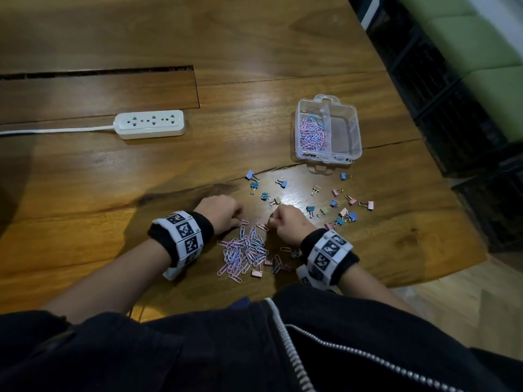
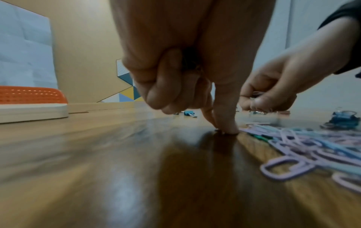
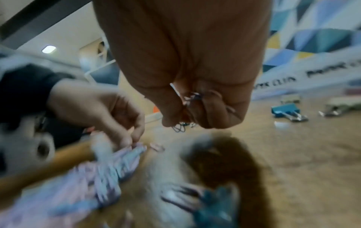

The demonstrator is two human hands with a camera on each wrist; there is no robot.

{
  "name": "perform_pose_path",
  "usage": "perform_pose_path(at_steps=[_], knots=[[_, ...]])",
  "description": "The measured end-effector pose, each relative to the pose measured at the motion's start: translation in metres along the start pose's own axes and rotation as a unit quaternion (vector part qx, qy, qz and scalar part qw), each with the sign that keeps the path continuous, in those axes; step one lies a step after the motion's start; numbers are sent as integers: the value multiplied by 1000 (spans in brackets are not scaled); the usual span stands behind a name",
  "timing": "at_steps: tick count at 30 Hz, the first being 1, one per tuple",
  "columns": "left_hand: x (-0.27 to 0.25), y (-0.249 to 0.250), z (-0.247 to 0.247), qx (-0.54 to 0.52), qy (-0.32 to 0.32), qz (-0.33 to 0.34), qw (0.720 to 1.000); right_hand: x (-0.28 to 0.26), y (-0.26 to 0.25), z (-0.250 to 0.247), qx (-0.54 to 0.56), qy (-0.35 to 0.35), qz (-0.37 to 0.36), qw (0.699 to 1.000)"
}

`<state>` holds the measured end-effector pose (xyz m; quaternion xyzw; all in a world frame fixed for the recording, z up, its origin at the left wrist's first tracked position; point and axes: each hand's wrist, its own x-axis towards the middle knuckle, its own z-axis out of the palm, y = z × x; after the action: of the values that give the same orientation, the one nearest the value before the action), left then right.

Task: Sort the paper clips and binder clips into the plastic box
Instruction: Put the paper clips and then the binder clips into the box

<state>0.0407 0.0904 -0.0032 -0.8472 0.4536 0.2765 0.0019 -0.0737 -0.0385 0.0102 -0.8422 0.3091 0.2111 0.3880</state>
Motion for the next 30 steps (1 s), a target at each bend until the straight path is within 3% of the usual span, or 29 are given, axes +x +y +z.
perform_pose_path(at_steps=[2, 4, 6, 7, 9, 10, 11, 13, 14, 17, 18, 21, 23, 25, 30], knots=[[0, -1, 3, 16, -15, 14, 1000, -1, 7, -11, 114, -14, 11, 993], [1, 0, 5, -28, -24, 13, 999, -1, 15, -27, 247, -24, 15, 969], [3, 2, 5, -215, -31, -26, 976, 1, 21, -47, 369, -30, 10, 929], [3, 4, 4, -374, -46, -55, 925, 3, 23, -59, 404, -28, 4, 914], [5, 8, -4, -664, -90, -74, 739, 11, 26, -82, 432, -12, -22, 902], [6, 11, -9, -747, -107, -63, 653, 16, 25, -92, 440, 0, -36, 897], [8, 15, -14, -795, -114, -49, 594, 22, 23, -103, 449, 13, -46, 892], [14, 25, -26, -838, -103, -32, 536, 36, 16, -122, 458, 41, -53, 887], [19, 32, -33, -845, -94, -36, 525, 44, 13, -130, 450, 56, -51, 890], [43, 47, -52, -822, -63, -101, 557, 74, 3, -151, 419, 110, -23, 901], [53, 51, -58, -822, -57, -131, 552, 86, 2, -156, 424, 123, -6, 897], [80, 62, -80, -868, -52, -169, 465, 114, 2, -164, 464, 120, 27, 877], [98, 73, -96, -883, -56, -157, 439, 124, 8, -166, 429, 123, 27, 894], [113, 85, -114, -877, -62, -137, 457, 120, 13, -165, 400, 140, 6, 906], [131, 114, -139, -847, -53, -95, 520, 83, 29, -162, 453, 141, -42, 880]])
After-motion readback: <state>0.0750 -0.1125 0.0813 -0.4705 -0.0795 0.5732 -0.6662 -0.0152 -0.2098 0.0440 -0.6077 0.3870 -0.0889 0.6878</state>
